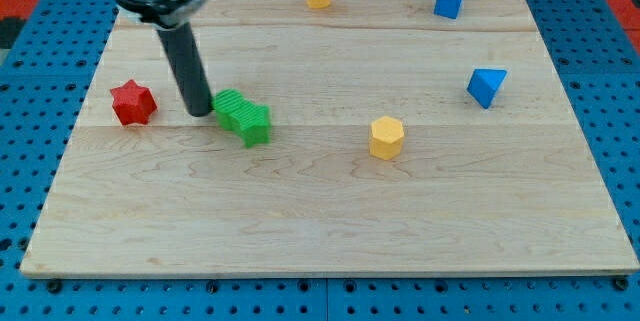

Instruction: Slide the green star towards the bottom right

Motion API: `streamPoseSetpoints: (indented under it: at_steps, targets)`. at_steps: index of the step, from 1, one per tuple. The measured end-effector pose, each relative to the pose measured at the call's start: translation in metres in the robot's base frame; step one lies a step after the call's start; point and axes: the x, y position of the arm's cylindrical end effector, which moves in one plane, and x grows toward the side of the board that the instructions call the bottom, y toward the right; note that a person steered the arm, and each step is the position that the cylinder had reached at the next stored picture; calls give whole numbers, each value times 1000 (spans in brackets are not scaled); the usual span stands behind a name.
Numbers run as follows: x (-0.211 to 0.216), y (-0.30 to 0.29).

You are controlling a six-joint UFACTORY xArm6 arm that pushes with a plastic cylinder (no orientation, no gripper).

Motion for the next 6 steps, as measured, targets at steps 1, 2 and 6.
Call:
streamPoseSetpoints:
  at_steps: [1,2,6]
  targets:
    - [31,25]
    - [48,-29]
    - [-17,20]
